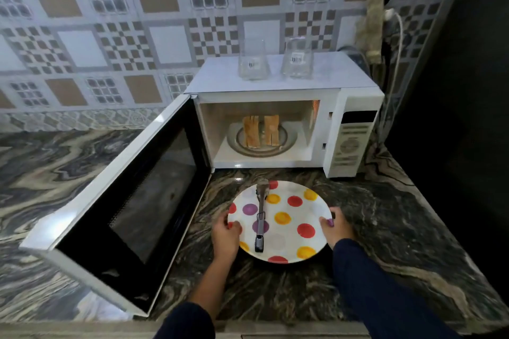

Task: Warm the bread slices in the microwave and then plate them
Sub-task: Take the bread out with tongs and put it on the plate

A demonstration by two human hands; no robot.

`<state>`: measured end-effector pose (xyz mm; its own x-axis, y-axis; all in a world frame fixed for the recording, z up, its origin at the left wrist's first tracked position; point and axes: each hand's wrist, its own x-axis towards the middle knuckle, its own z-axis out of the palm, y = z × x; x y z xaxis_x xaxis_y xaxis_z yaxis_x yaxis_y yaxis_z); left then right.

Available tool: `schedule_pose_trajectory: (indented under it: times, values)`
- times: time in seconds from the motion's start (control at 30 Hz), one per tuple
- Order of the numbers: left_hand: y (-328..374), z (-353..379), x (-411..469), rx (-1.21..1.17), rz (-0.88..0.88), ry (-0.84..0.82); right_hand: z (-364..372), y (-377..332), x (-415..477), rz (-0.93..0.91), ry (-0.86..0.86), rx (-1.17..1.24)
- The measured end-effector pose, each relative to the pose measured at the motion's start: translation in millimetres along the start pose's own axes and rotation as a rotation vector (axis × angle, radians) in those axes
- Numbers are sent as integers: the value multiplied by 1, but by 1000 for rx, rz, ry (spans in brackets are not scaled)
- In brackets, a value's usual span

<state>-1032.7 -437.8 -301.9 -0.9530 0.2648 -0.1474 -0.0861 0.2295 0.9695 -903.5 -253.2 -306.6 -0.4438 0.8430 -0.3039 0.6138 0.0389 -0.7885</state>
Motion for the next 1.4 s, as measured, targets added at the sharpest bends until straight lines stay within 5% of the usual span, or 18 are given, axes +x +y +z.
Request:
schedule_pose_trajectory:
  times: [0.23,0.6,0.83,1.03,1.4]
  values:
    - [-21,-2,24,149,17,11,4,-3,14,-32,-55,-200]
    - [-18,0,8,383,69,-3,16,-14,2,-219,172,-644]
    - [-19,-10,7,381,73,-71,57,-45,-12,-373,-27,-461]
    - [-25,-15,7,391,100,-66,91,-53,-26,-243,-217,-416]
    - [-29,-22,3,399,115,-77,99,-60,-42,-266,-190,-515]
